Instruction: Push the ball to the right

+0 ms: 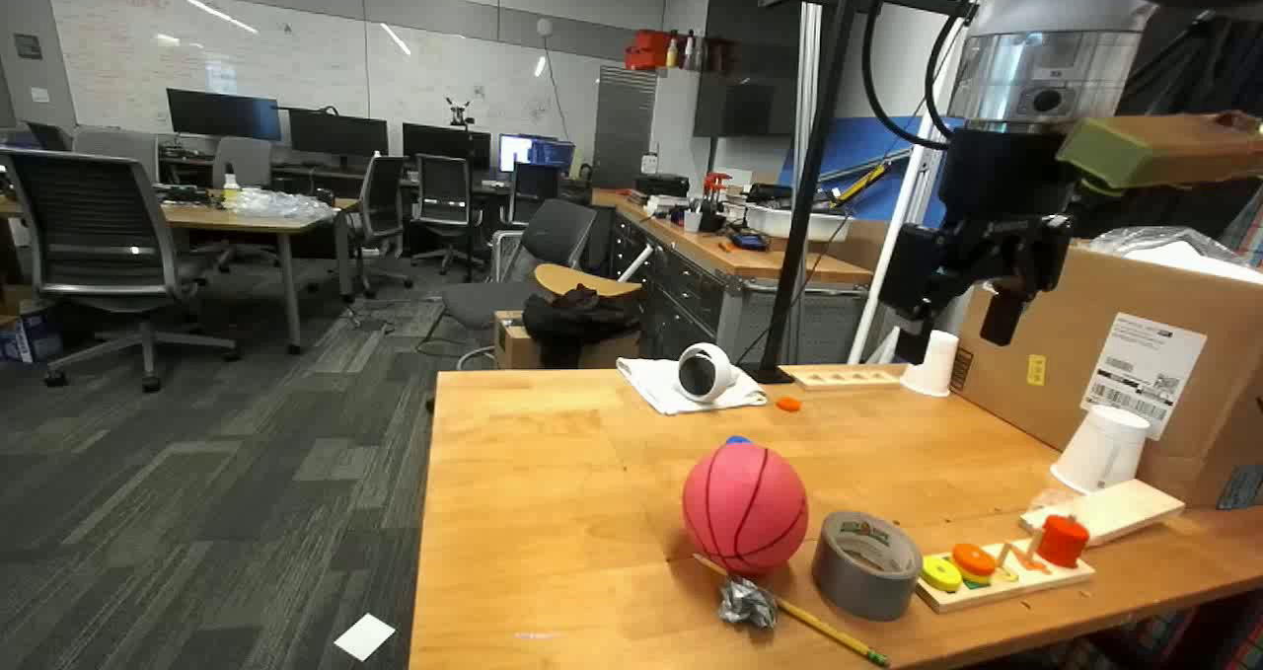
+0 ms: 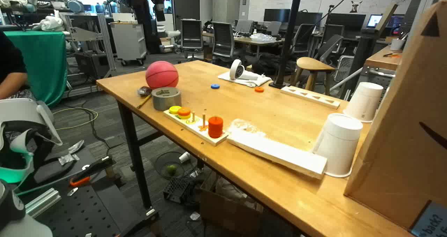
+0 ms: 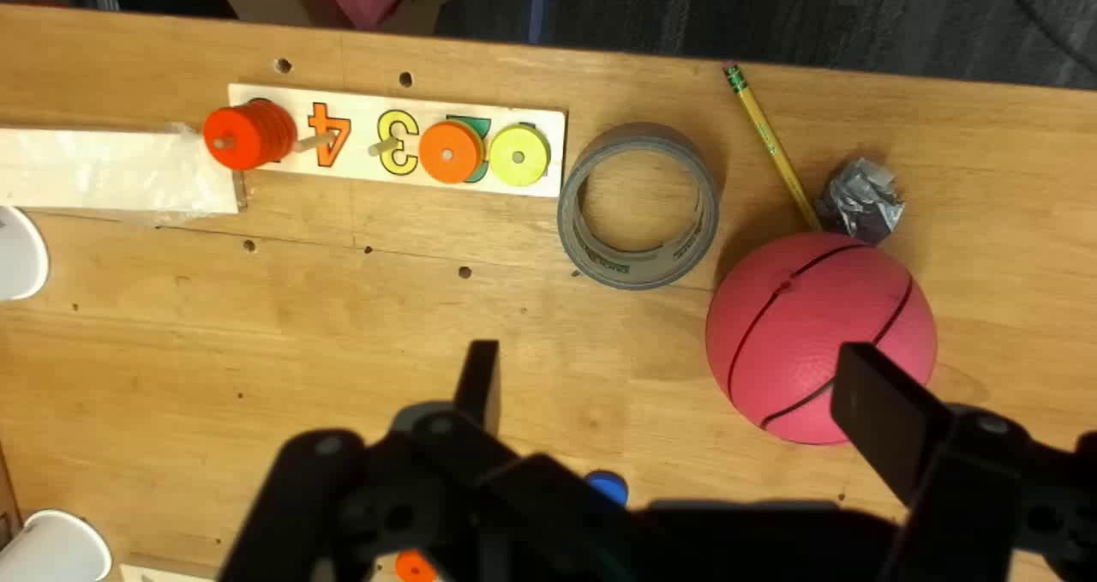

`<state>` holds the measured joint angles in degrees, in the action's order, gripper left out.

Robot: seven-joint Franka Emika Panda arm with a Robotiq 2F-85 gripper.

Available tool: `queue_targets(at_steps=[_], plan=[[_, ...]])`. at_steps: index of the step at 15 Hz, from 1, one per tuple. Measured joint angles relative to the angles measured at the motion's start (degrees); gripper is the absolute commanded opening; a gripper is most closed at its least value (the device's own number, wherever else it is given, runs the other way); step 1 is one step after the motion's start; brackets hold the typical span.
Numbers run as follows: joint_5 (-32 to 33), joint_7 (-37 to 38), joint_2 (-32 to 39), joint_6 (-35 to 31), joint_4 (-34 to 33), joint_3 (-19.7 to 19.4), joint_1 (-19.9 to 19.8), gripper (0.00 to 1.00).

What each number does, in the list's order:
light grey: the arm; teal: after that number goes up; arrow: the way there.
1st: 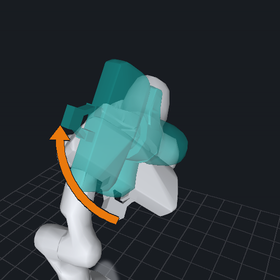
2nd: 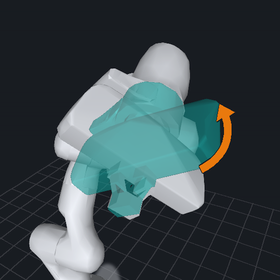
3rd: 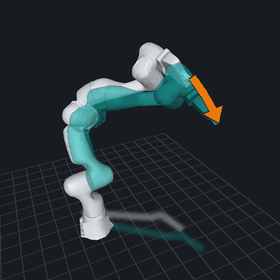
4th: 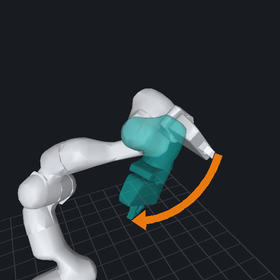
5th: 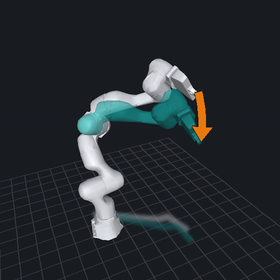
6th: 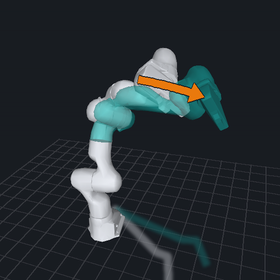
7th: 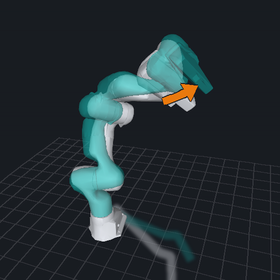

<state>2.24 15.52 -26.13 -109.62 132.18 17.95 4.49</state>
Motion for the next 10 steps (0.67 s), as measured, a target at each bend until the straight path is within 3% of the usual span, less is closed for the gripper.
queue_targets(at_steps=[10], plan=[[0.00, 0.00, -0.30, -0.05, -0.87, 0.01, 0.00, 1.00]])
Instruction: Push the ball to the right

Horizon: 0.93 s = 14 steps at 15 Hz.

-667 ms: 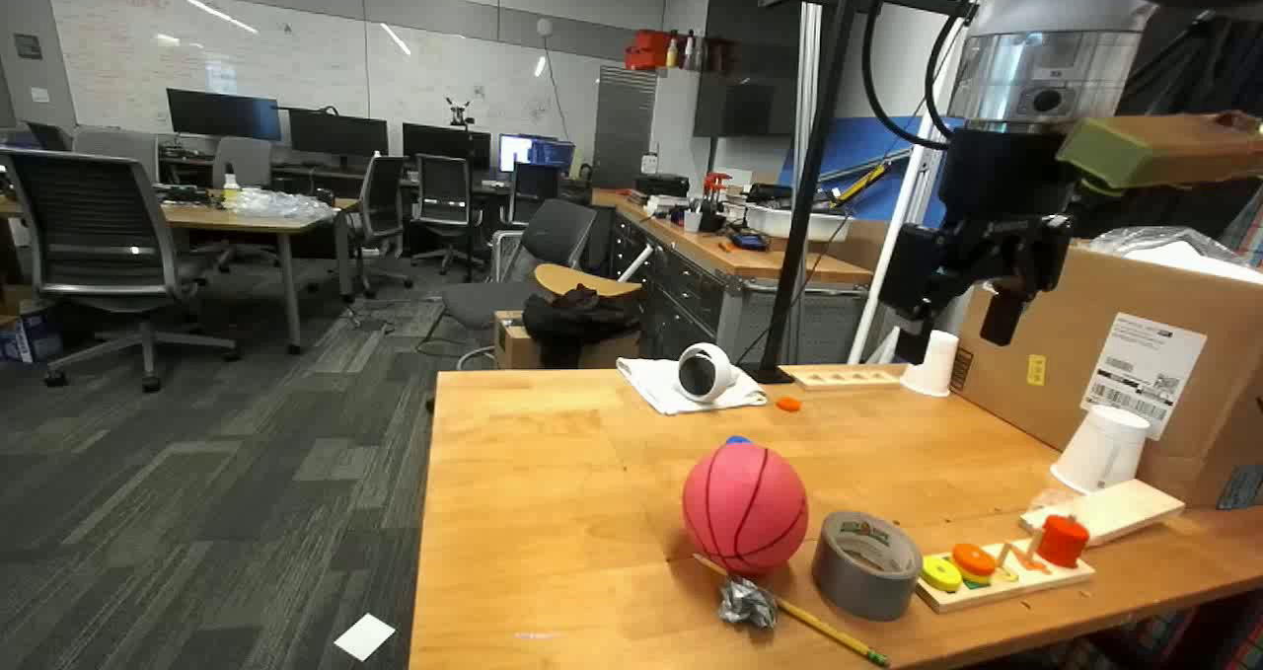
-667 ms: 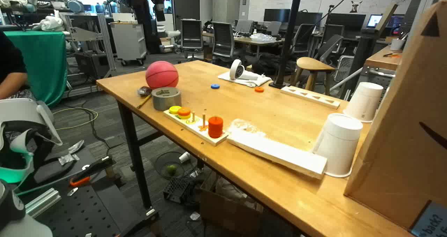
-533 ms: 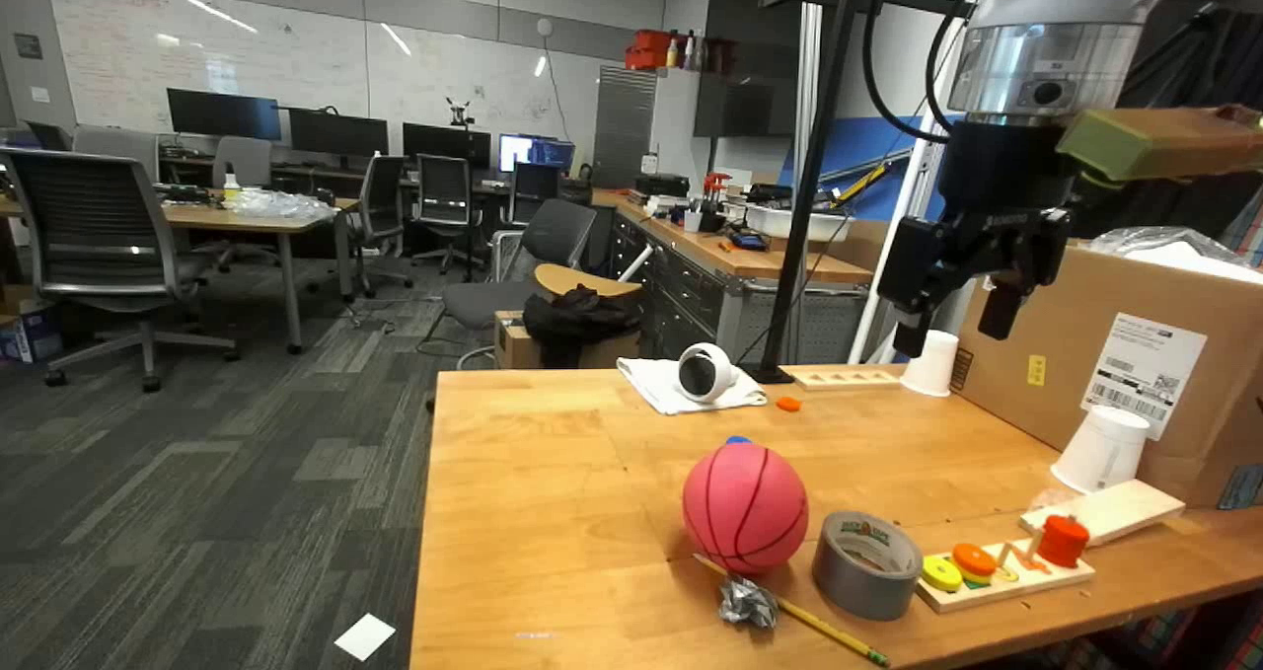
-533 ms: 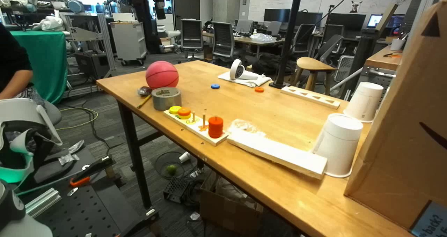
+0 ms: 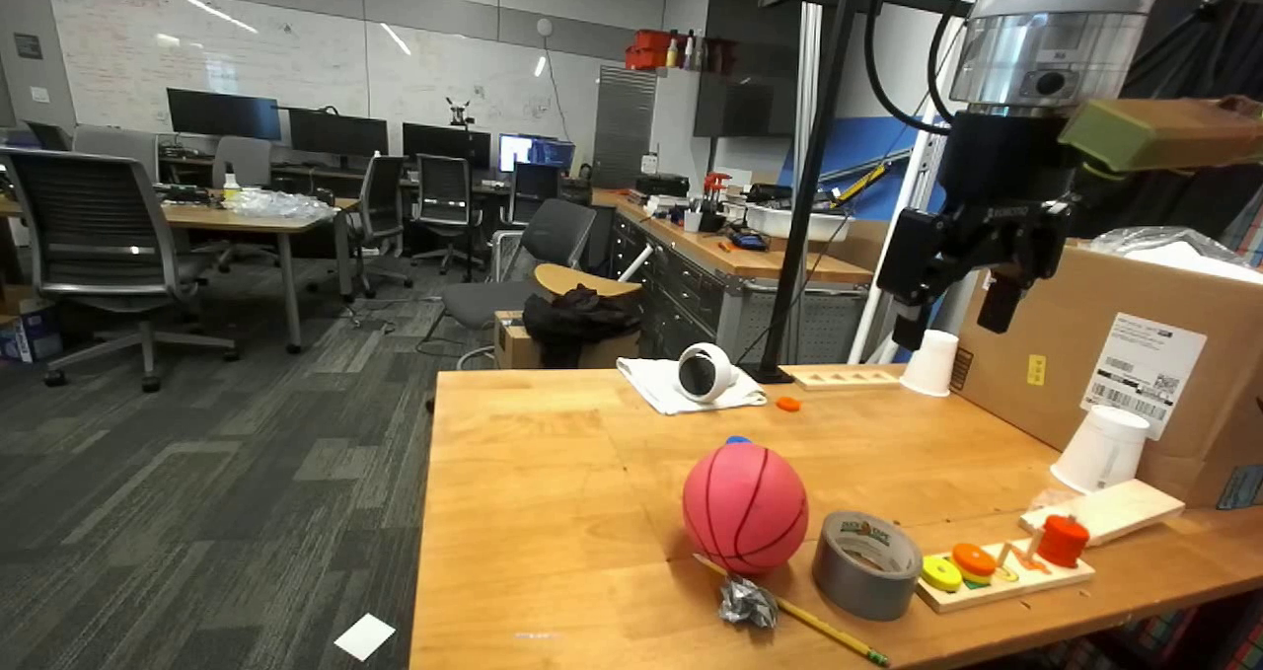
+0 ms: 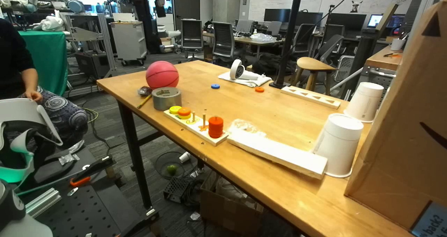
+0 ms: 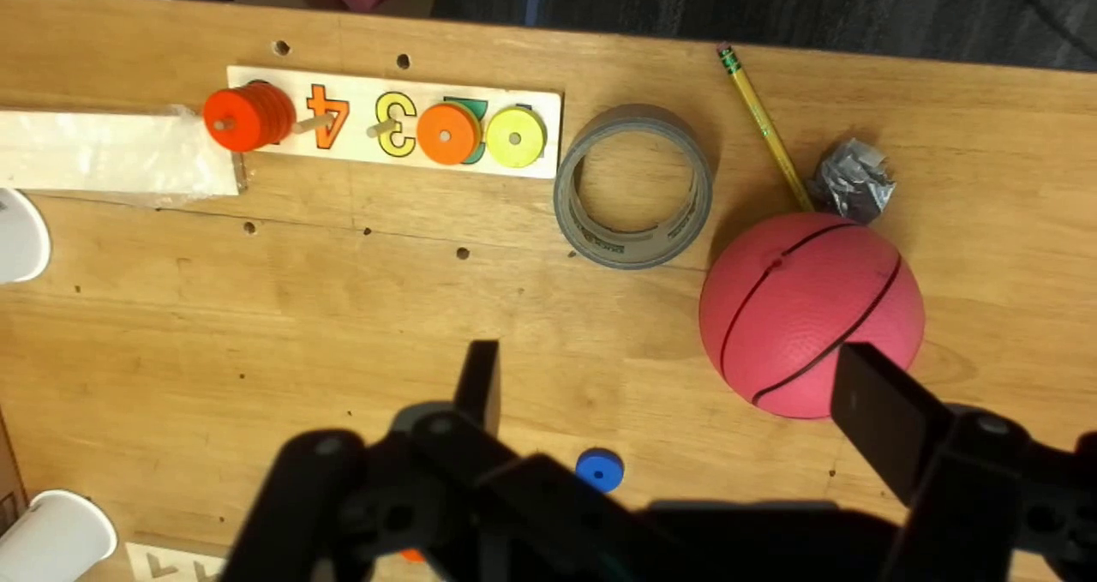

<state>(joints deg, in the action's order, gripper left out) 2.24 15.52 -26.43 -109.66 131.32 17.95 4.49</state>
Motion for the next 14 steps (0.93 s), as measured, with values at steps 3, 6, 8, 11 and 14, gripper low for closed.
queue_targets(at_steps=[3, 6, 8, 11, 14], plan=[[0.00, 0.00, 0.12, 0.01, 0.02, -0.01, 0.15, 1.00], [-0.01, 0.08, 1.52, -0.77, -0.01, 0.47, 2.28, 1.00], [-0.41, 1.30, 3.19, -3.17, -0.07, 1.82, 4.30, 1.00], [-1.92, 3.56, 7.18, -9.47, -0.53, 4.23, 7.67, 1.00], [-3.36, 4.21, 13.12, -16.03, -1.83, 5.99, 10.49, 1.00]])
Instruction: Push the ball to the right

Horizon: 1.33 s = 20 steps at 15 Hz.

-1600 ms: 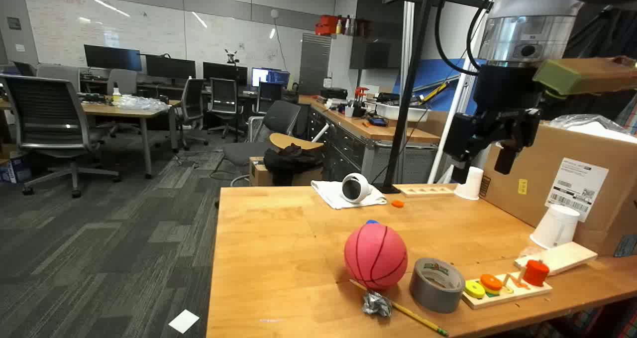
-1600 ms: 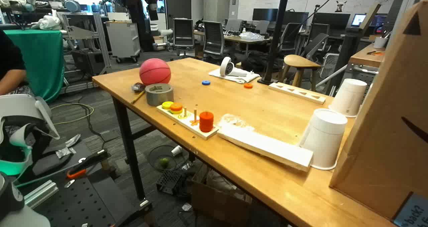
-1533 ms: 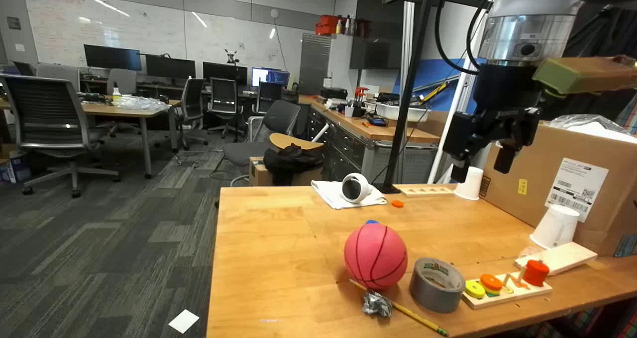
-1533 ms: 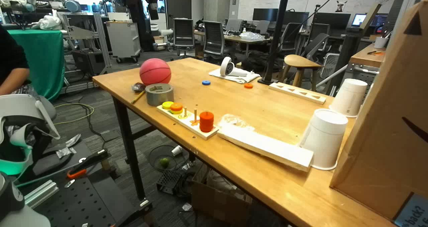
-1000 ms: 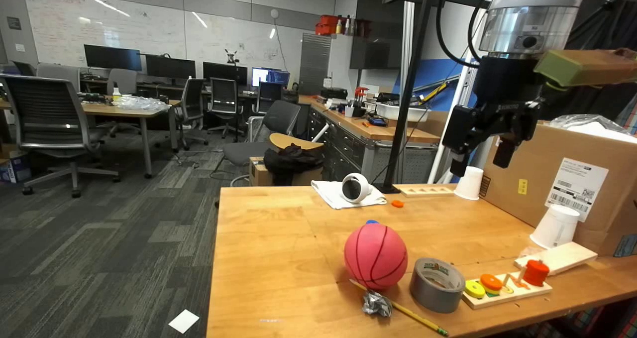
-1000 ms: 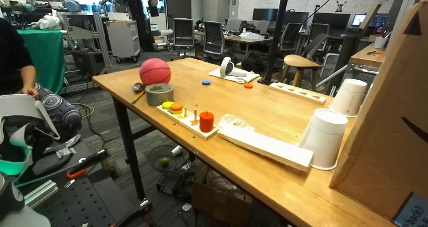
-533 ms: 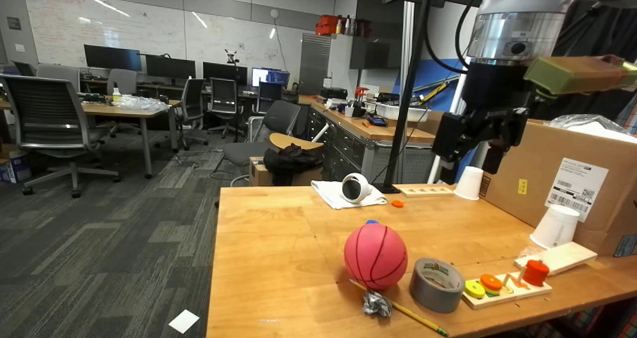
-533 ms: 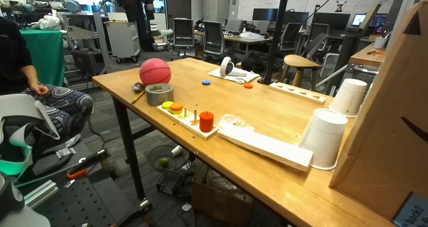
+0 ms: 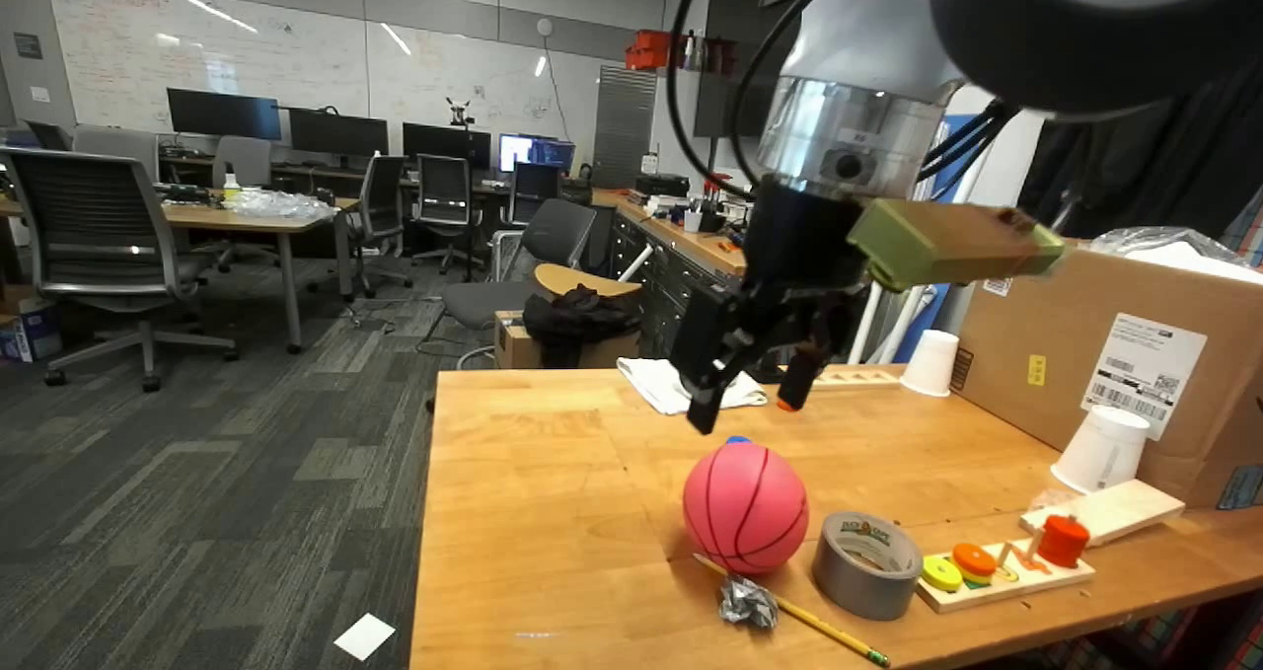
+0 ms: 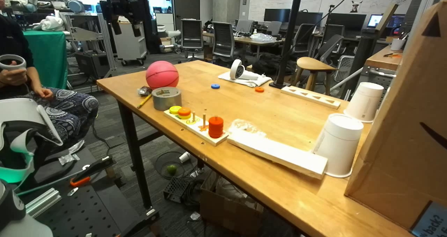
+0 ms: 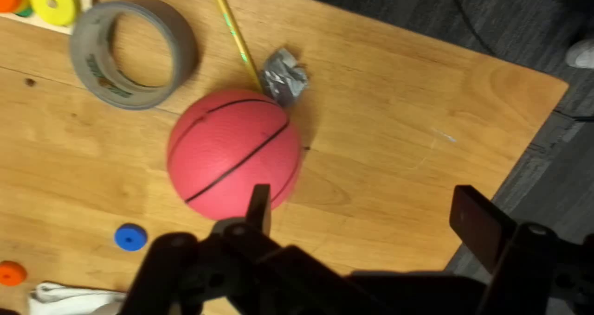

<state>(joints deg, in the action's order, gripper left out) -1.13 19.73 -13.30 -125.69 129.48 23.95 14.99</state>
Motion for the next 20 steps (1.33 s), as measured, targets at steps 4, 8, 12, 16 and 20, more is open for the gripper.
queue_targets(at_steps=[4, 8, 12, 16, 20], plan=[[-3.03, -1.38, 10.82, -6.46, -2.98, 0.52, 3.29, 1.00], [-11.30, -8.85, 19.98, -9.53, -6.41, 0.33, 4.11, 1.00], [-15.11, -17.55, 23.90, -8.98, -7.56, -1.73, 2.76, 1.00], [-4.06, -19.58, 19.72, -0.19, -7.99, -7.96, -0.59, 1.00], [8.30, -19.58, 10.14, 11.53, -10.78, -9.81, -1.42, 1.00]])
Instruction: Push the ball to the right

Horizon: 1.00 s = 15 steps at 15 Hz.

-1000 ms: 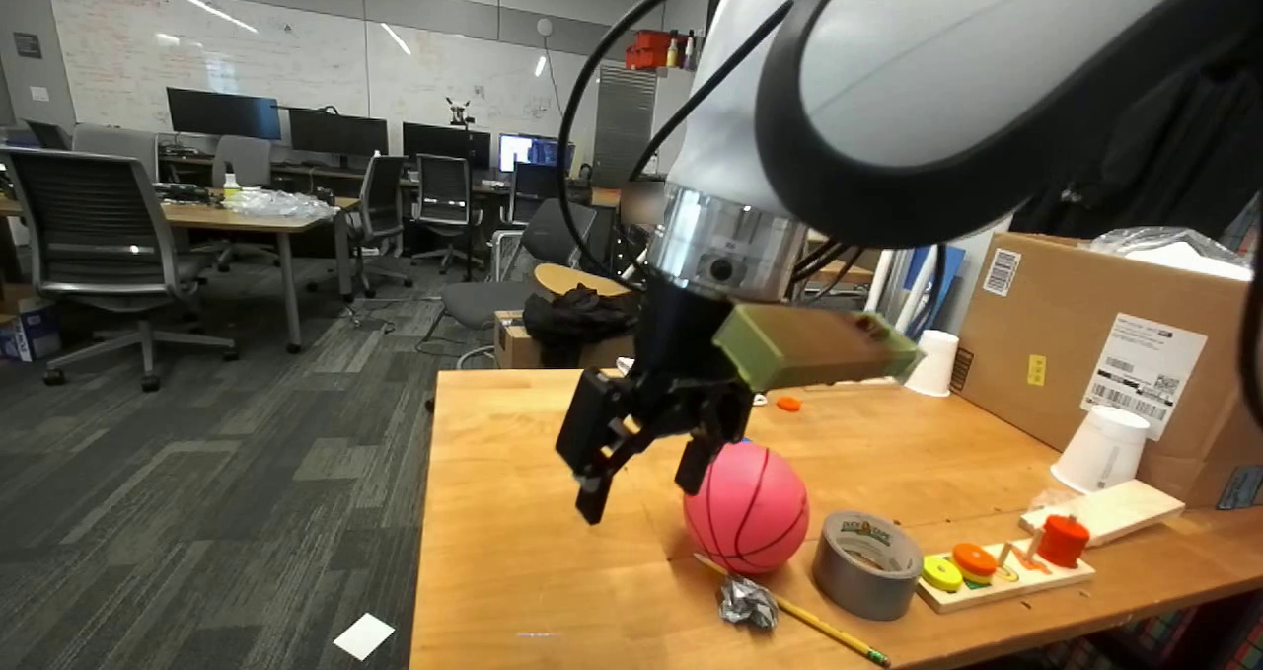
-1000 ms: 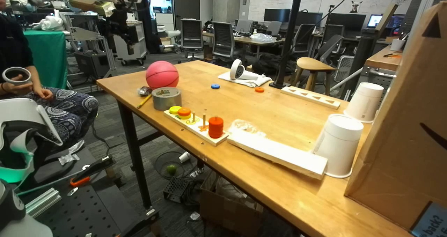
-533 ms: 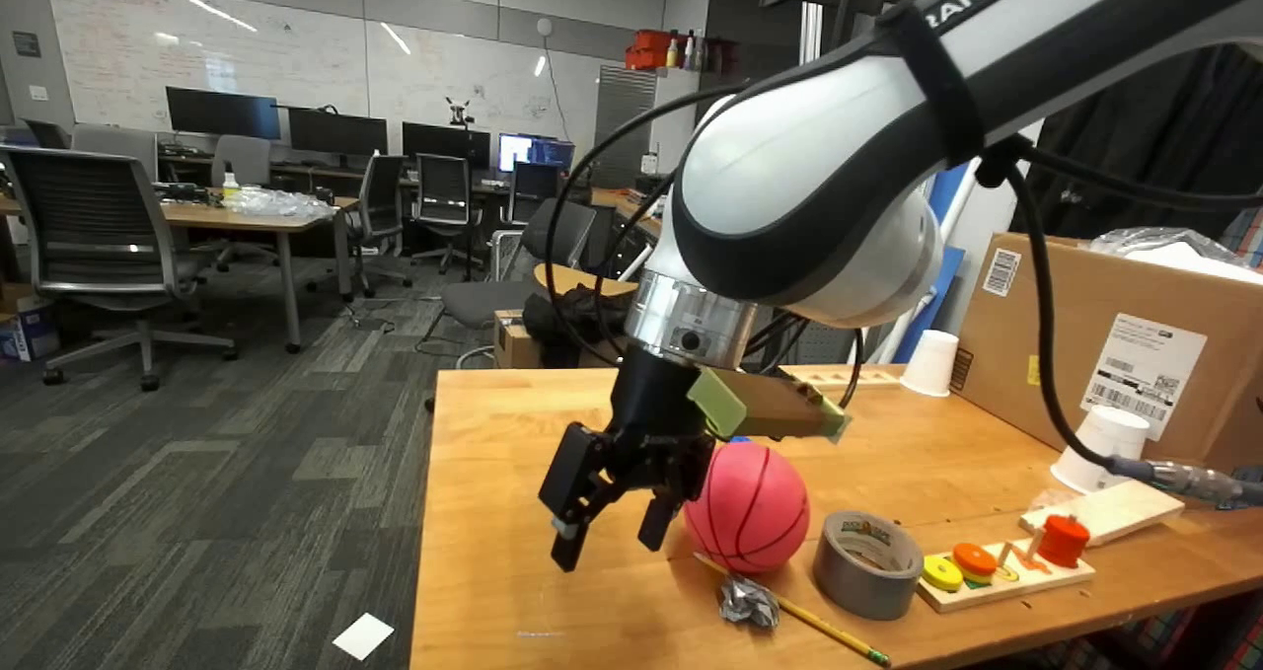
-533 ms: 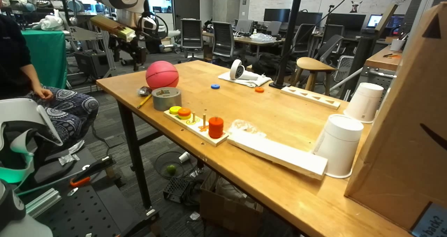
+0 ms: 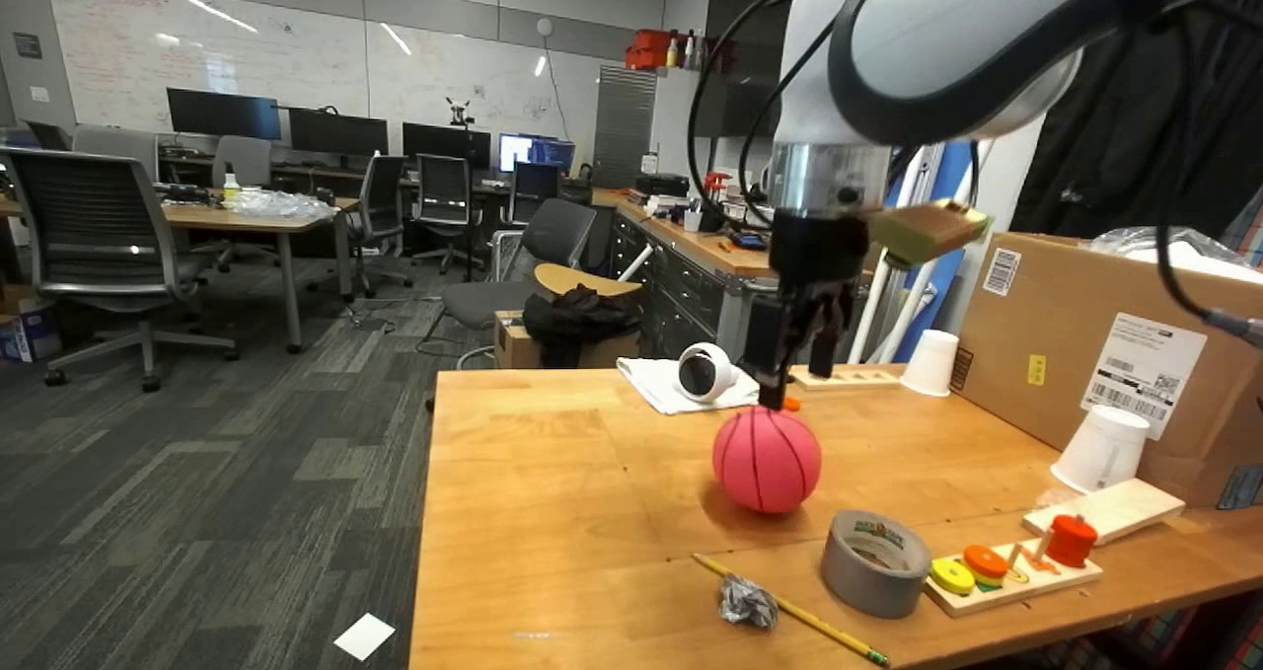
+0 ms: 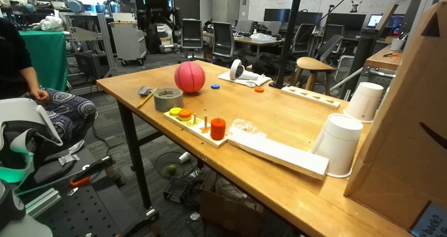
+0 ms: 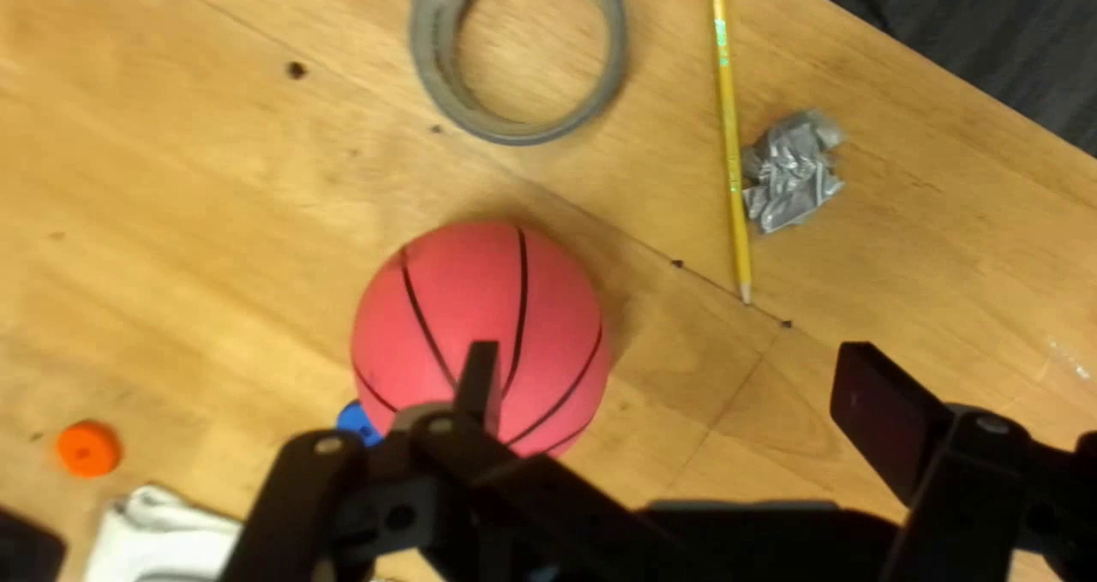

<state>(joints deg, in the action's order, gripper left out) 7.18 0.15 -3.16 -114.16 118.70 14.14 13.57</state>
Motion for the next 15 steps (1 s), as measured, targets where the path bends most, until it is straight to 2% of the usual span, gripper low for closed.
queue_targets(at_steps=[2, 4, 6, 9, 15], plan=[[4.37, 0.00, -5.03, 3.69, -1.06, 0.62, 0.30, 1.00], [6.00, 0.04, -9.52, 2.87, -0.80, 1.98, 1.09, 1.00], [5.00, 0.29, -11.64, -2.29, 0.76, 3.43, 2.58, 1.00], [1.23, 0.39, -10.55, -13.39, 3.87, 5.34, 4.97, 1.00], [-7.83, -3.34, 0.04, -31.70, 5.59, 7.43, 9.24, 1.00]])
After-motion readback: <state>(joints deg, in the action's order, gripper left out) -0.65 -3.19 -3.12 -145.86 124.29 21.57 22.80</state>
